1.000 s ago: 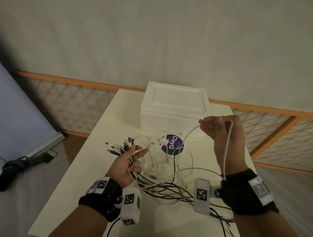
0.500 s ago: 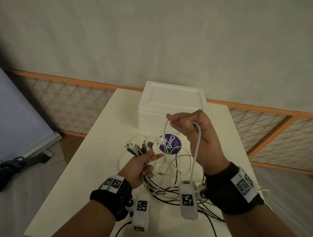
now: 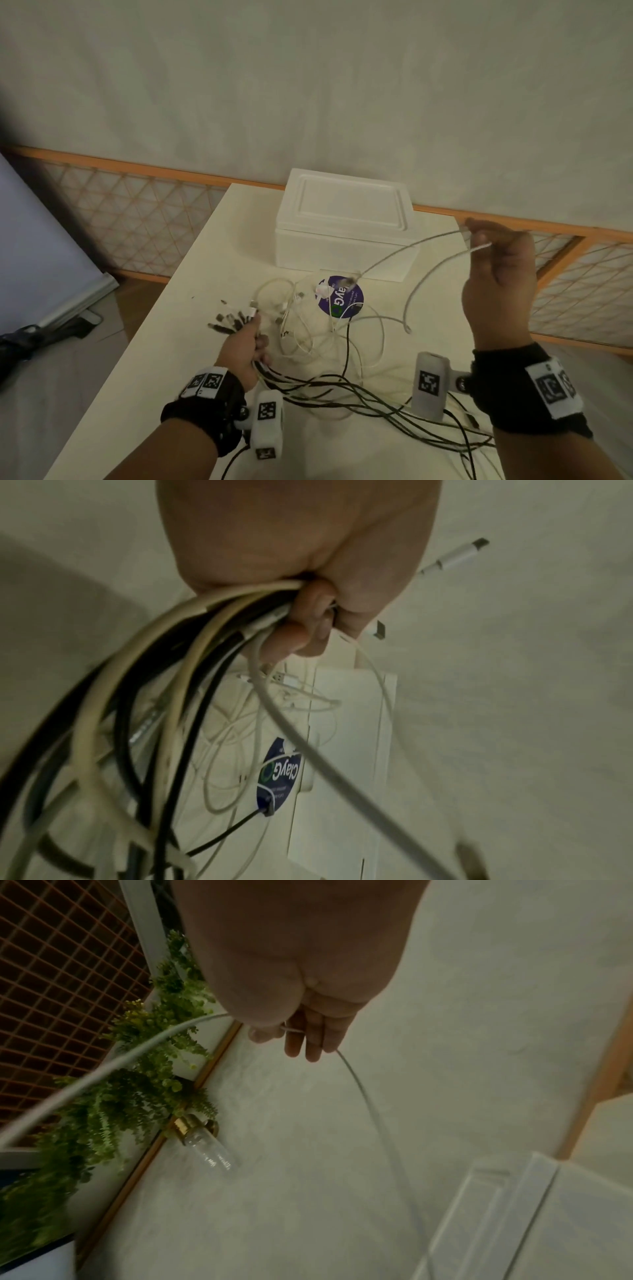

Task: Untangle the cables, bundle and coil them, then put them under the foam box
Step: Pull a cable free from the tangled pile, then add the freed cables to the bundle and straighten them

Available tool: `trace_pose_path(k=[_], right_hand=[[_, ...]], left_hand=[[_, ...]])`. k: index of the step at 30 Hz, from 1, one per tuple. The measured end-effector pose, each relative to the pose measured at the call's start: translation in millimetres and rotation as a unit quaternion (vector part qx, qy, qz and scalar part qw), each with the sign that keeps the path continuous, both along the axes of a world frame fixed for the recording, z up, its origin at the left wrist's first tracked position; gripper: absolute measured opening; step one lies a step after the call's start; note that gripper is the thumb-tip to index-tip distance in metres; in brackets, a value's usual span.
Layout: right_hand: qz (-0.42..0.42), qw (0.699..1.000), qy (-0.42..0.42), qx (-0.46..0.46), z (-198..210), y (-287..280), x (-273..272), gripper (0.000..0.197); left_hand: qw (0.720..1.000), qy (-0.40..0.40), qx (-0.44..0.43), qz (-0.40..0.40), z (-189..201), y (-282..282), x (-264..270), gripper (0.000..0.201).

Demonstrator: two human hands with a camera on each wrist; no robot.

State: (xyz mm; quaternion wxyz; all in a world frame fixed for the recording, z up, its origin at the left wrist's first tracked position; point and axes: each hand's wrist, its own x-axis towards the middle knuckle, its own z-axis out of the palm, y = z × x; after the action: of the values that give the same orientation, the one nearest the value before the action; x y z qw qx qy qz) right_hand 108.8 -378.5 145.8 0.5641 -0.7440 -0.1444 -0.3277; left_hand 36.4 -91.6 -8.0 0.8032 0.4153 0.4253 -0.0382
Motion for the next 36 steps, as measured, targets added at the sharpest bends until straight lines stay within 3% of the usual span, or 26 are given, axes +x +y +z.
trace_pose_path(k=[3, 6, 7, 9, 10, 11, 12, 15, 16, 18, 20, 25, 27, 32, 36], right_hand=[[-0.081, 0.993, 0.035, -0.082, -4.6, -20.3, 1.3, 0.016], [-0.184, 0.937, 0.167, -0.247, -15.4, -41.9, 5.8, 0.018], [-0.202, 0.901, 0.246, -0.295, -20.4, -48.0, 6.5, 0.022], [-0.206, 0.789, 0.404, -0.415, -26.4, -53.0, 2.7, 0.025], [-0.185, 0.735, 0.457, -0.466, -26.5, -52.1, -1.0, 0.022], [-0.15, 0.704, 0.482, -0.499, -26.3, -48.2, -4.5, 0.022], [-0.103, 0.702, 0.485, -0.511, -25.1, -40.2, -9.8, 0.027], [0.084, 0.788, 0.37, -0.486, -26.5, 10.9, -34.1, 0.052], [0.165, 0.802, 0.324, -0.475, -27.3, 36.9, -44.9, 0.062], [0.311, 0.774, 0.307, -0.458, -39.9, 85.0, -64.3, 0.084], [0.368, 0.744, 0.331, -0.448, -60.4, 114.5, -74.2, 0.085], [0.273, 0.704, 0.246, -0.608, -95.1, 92.8, -71.4, 0.028], [0.242, 0.71, 0.25, -0.612, -106.4, 71.5, -68.5, 0.016], [0.126, 0.71, 0.312, -0.619, -120.4, 6.1, -60.4, 0.012], [0.082, 0.691, 0.363, -0.62, -126.4, -31.6, -62.1, 0.01]], left_hand=[[0.999, 0.017, -0.006, 0.043, -2.7, 7.8, -4.1, 0.038], [0.998, -0.004, -0.018, 0.067, -1.3, 8.1, -8.3, 0.036], [0.997, -0.014, -0.014, 0.076, -0.1, 7.8, -9.8, 0.031], [0.995, -0.031, 0.0, 0.093, 4.0, 5.9, -13.4, 0.022], [0.994, -0.038, 0.005, 0.098, 5.9, 4.3, -15.0, 0.019], [0.994, -0.047, 0.007, 0.099, 9.0, 1.7, -16.6, 0.016], [0.993, -0.058, 0.005, 0.098, 13.5, -1.7, -18.6, 0.013], [0.989, -0.125, -0.025, 0.075, 29.4, -16.4, -23.1, 0.014], [0.985, -0.156, -0.046, 0.057, 36.8, -23.3, -24.6, 0.018], [0.974, -0.212, -0.077, -0.001, 54.3, -37.2, -28.3, 0.029], [0.963, -0.252, -0.086, -0.045, 70.0, -45.5, -33.0, 0.043], [0.954, -0.286, -0.091, 0.018, 81.6, -12.3, -45.7, 0.044], [0.954, -0.283, -0.088, 0.049, 73.7, 10.0, -50.9, 0.048], [0.955, -0.241, -0.108, 0.133, 48.0, 55.5, -64.1, 0.052], [0.965, -0.195, -0.11, 0.138, 29.0, 62.3, -68.1, 0.054]])
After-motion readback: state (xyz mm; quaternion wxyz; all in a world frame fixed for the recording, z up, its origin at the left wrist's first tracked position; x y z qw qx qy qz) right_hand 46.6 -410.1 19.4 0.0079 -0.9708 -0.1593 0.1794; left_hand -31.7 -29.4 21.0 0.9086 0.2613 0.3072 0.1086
